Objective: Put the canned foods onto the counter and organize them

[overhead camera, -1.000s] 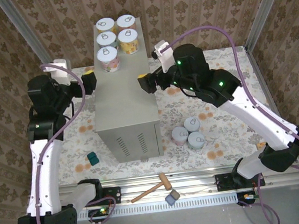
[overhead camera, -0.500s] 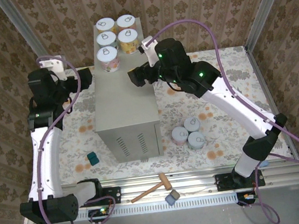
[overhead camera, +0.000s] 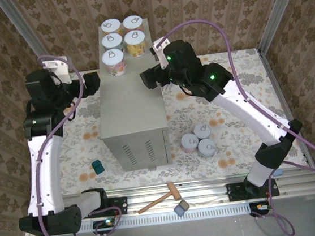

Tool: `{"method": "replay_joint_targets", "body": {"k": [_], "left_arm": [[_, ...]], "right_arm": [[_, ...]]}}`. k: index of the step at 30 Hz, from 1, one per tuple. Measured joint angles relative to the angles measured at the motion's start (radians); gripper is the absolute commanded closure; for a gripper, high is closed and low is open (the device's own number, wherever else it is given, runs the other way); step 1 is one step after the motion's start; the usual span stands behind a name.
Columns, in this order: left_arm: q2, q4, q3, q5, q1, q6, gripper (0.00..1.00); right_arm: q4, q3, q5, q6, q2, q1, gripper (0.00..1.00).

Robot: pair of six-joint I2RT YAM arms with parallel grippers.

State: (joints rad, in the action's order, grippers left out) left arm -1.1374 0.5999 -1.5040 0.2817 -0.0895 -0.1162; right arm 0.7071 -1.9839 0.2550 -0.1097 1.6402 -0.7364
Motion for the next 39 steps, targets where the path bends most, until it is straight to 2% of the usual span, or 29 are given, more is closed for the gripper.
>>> {"method": "replay_joint_targets", "body": {"k": [5,10,15,21,30,39], "left_arm": [[0.022,0.143,-0.103,0.075,-0.105,0.034,0.0],[0.023,0.238,-0.186,0.141,-0.261,0.046,0.0],[0.013,0.29,-0.22,0.163,-0.43,0.051,0.0],[-0.027,0.298,-0.227,0.163,-0.563,0.061,0.0],[-0.101,0.326,-0.273,0.14,-0.708,0.092,0.0],[-0.153,0.343,-0.299,0.111,-0.756,0.116,0.0]], "right_arm": [[0.013,0.128,0.035,-0.008,-0.114,0.036,0.02],[0.031,0.29,0.072,-0.048,-0.261,0.075,0.02],[0.076,0.433,0.113,-0.117,-0.377,0.093,0.0],[0.116,0.627,0.135,-0.228,-0.436,0.108,0.0],[0.11,0.872,0.135,-0.41,-0.382,0.126,0.0],[-0.002,0.972,0.134,-0.558,-0.185,0.128,0.0]]}}
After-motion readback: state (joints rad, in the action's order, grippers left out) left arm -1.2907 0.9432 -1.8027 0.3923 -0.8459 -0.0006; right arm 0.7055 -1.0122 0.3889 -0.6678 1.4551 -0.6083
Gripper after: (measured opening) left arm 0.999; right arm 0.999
